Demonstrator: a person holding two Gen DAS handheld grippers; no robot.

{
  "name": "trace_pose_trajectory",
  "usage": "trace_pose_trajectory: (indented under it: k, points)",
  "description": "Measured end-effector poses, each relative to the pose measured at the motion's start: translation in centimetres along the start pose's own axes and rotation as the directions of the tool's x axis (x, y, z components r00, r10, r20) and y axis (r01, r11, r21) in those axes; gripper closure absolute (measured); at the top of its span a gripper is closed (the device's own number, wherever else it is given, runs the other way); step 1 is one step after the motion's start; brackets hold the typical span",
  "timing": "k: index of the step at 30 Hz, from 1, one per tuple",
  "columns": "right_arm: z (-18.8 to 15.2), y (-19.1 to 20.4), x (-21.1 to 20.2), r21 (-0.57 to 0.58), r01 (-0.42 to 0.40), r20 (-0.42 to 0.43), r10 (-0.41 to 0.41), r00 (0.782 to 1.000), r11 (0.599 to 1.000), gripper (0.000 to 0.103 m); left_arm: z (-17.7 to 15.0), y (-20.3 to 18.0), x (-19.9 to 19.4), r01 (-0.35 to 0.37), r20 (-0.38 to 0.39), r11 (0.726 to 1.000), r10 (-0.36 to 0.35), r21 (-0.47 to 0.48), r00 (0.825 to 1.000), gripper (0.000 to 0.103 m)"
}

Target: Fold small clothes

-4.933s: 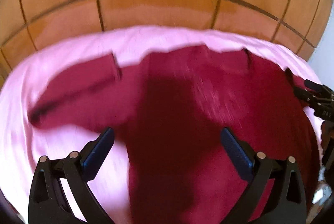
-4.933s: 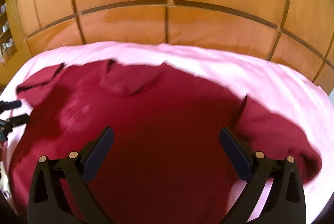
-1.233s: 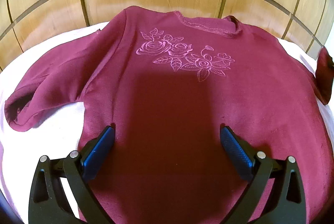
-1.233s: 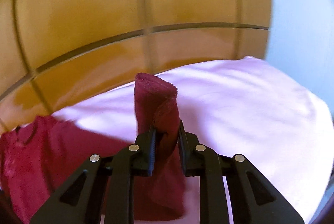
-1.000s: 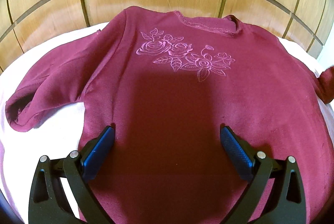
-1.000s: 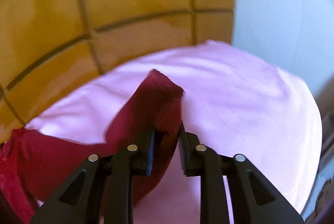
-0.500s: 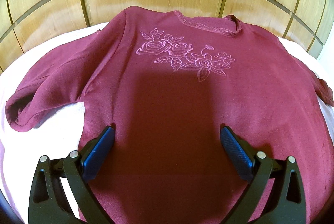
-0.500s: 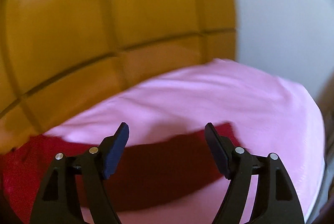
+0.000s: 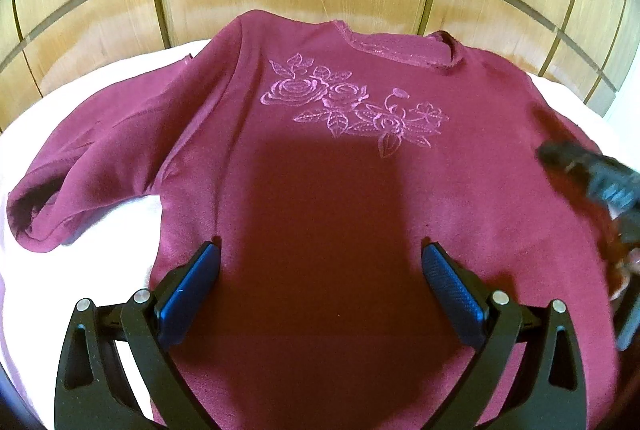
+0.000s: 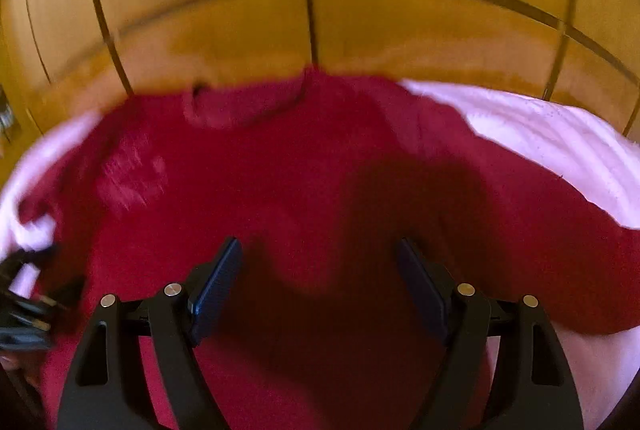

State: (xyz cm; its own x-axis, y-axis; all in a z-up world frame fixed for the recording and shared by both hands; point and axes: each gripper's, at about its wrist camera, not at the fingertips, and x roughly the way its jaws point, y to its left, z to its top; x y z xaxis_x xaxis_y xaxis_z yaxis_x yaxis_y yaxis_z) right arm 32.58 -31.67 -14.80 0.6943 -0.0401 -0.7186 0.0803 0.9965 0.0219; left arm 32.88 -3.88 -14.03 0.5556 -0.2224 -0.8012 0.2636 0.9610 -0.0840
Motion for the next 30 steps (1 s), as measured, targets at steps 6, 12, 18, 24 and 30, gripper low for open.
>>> trace_pose_trajectory:
  k: [6, 12, 18, 24, 30]
  points:
    - [-1.1, 0.5, 0.6, -0.029, 0.042, -0.011, -0.043, 0.999, 0.999, 0.02, 1.8, 2.1, -1.9, 0.039, 0.053, 0.999, -0.038, -0.019, 0.998, 0.002]
    - [-1.2, 1.1, 0.9, -0.061, 0.085, 0.0, -0.085, 0.996, 0.995, 0.019, 5.1, 7.7, -3.1, -0.167, 0.169, 0.985, 0.172, -0.042, 0.97, 0.002]
    - [-1.2, 1.2, 1.1, -0.055, 0.081, 0.005, -0.081, 0.997, 0.995, 0.018, 5.4, 11.7, -0.9, -0.236, 0.108, 0.971, 0.231, 0.032, 0.967, 0.008]
    - [-1.2, 1.2, 1.2, -0.058, 0.084, 0.005, -0.084, 0.996, 0.995, 0.017, 4.7, 11.5, 0.3, -0.126, 0.088, 0.987, 0.117, 0.101, 0.989, 0.063]
    - [-1.3, 1.2, 1.2, -0.058, 0.083, 0.007, -0.083, 0.997, 0.995, 0.017, 5.7, 13.8, -2.9, -0.081, 0.188, 0.997, 0.078, 0.009, 0.979, 0.103]
